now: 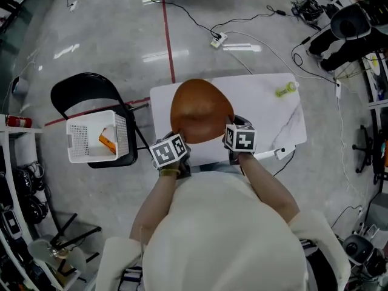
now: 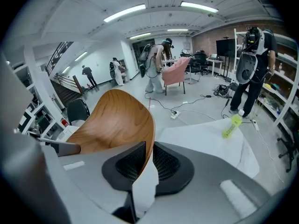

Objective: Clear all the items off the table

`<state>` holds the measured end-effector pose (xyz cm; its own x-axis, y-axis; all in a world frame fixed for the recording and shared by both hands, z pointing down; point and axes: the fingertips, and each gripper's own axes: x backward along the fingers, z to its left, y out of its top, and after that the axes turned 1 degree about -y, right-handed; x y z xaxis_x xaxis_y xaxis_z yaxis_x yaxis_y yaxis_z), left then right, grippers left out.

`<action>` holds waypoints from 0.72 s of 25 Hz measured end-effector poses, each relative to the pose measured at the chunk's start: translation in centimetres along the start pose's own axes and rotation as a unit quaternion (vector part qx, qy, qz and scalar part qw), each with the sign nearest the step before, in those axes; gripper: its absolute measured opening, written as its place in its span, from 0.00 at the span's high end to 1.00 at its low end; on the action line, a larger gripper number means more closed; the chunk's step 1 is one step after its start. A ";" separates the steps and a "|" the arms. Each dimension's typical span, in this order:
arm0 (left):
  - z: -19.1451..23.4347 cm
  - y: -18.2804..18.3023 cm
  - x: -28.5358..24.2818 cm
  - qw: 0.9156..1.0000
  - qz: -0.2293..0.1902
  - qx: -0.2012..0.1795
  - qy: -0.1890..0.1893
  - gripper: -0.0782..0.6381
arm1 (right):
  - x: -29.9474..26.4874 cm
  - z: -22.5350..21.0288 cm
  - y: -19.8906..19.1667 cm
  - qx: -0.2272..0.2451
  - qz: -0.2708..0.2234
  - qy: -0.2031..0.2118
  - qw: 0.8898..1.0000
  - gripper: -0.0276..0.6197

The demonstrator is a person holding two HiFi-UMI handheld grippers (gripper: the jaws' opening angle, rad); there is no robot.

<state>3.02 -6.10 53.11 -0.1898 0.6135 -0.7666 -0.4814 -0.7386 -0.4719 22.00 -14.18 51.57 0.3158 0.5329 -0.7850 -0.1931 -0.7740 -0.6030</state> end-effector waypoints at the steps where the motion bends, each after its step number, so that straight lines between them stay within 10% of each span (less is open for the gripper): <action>1: 0.8 0.2 0.4 1.000 -0.004 0.006 0.002 0.78 | -0.2 0.9 0.2 0.005 0.000 0.005 1.000 0.89; 18: 15.1 3.8 8.3 0.993 -0.054 0.086 0.061 0.78 | -3.7 18.5 2.7 0.096 0.014 0.084 0.992 0.88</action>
<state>-13.30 0.39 51.48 -0.0295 0.6403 -0.7676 -0.6348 -0.6052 -0.4804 3.17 -11.93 50.28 0.4552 0.4356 -0.7766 -0.3720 -0.6994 -0.6103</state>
